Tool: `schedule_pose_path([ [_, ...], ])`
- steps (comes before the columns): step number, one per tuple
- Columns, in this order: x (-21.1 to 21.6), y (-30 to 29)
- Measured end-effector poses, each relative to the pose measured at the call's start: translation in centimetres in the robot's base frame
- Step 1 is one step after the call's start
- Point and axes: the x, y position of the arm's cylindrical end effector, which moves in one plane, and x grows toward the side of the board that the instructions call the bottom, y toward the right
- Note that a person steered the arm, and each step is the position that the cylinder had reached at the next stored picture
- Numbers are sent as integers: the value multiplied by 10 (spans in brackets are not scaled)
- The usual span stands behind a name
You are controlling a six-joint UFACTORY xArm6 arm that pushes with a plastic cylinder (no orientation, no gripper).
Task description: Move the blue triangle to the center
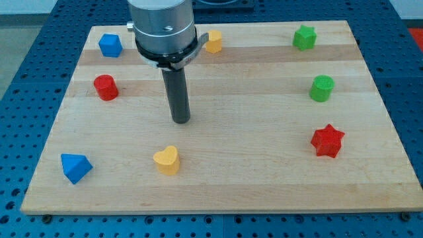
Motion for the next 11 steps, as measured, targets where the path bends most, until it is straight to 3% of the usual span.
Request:
schedule_pose_path([
  [2,37,0],
  [3,33,-17],
  [7,41,-162],
  [9,64,-232],
  [10,124,-232],
  [11,145,-230],
])
